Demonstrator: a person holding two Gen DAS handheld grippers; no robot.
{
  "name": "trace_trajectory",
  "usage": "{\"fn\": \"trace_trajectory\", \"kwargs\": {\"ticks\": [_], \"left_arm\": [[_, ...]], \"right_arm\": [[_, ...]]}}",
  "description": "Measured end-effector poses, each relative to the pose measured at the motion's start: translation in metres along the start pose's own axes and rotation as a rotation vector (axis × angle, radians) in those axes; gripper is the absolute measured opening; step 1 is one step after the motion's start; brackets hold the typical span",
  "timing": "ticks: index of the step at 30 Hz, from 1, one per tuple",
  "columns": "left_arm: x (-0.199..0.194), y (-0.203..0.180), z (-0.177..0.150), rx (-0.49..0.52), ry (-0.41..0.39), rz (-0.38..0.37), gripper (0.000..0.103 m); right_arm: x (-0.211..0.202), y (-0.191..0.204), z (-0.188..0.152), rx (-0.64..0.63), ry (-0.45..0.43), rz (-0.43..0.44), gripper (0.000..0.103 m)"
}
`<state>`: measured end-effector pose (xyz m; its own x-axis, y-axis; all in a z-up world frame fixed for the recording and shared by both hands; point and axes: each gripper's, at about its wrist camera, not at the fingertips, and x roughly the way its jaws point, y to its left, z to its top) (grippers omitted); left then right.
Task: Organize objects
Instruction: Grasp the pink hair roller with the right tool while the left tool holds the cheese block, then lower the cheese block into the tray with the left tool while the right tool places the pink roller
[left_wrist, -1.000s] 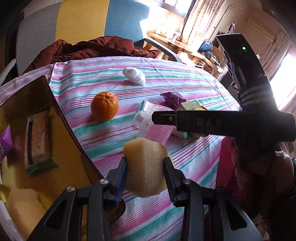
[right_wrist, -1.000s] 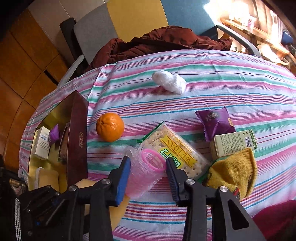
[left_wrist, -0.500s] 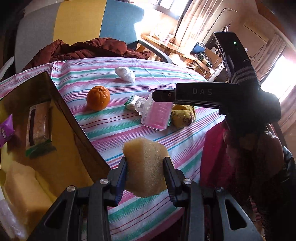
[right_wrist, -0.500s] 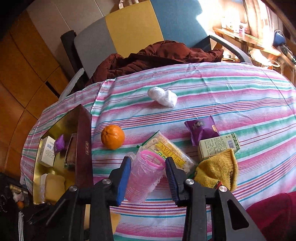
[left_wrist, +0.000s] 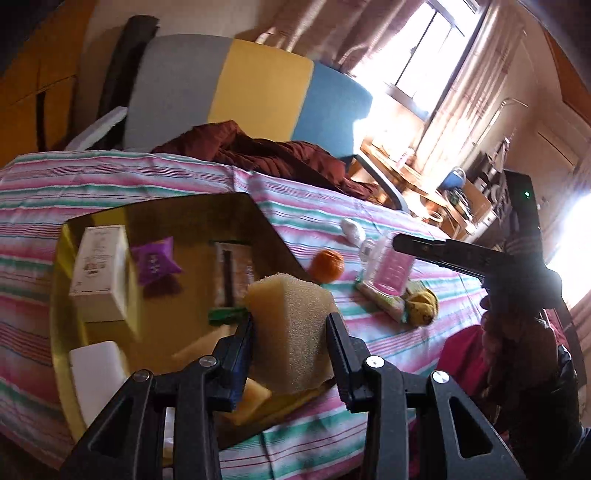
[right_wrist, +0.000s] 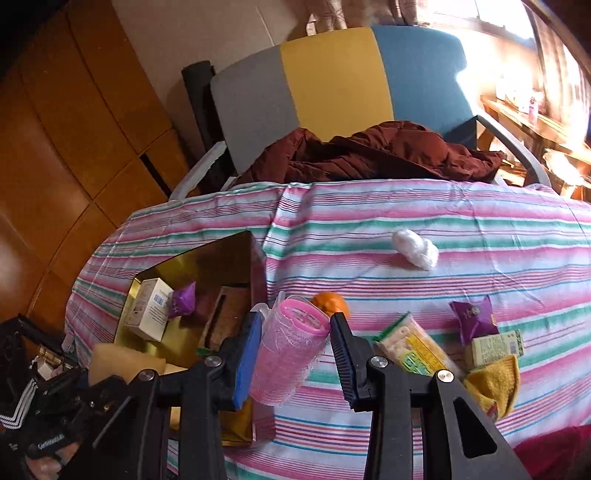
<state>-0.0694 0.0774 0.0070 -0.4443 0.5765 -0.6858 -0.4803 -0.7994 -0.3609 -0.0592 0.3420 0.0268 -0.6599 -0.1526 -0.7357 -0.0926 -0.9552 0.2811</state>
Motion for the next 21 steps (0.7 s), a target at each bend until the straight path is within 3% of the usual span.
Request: {"fn": "trace_trajectory", "kwargs": {"ticks": [6, 8, 12, 13, 15, 21], "left_arm": [[-0.012, 0.063, -0.001, -0.113, -0.036, 0.128, 0.039], [-0.007, 0.075, -0.004, -0.126, -0.012, 0.147, 0.039], [0.007, 0.087, -0.013, -0.152, 0.036, 0.193, 0.049], [0.009, 0.088, -0.016, -0.158, 0.042, 0.203, 0.051], [0.01, 0.092, -0.022, -0.167, 0.06, 0.21, 0.051], [0.003, 0.102, -0.03, -0.201, 0.056, 0.226, 0.051]], "right_arm": [[0.037, 0.051, 0.029, -0.071, 0.029, 0.064, 0.039], [0.052, 0.066, 0.042, -0.08, 0.036, 0.079, 0.039], [0.079, 0.084, 0.066, -0.061, 0.037, 0.097, 0.04], [0.083, 0.086, 0.069, -0.052, 0.029, 0.084, 0.042], [0.086, 0.087, 0.072, -0.038, 0.025, 0.072, 0.058], [0.084, 0.084, 0.048, -0.051, 0.055, 0.046, 0.067]]}}
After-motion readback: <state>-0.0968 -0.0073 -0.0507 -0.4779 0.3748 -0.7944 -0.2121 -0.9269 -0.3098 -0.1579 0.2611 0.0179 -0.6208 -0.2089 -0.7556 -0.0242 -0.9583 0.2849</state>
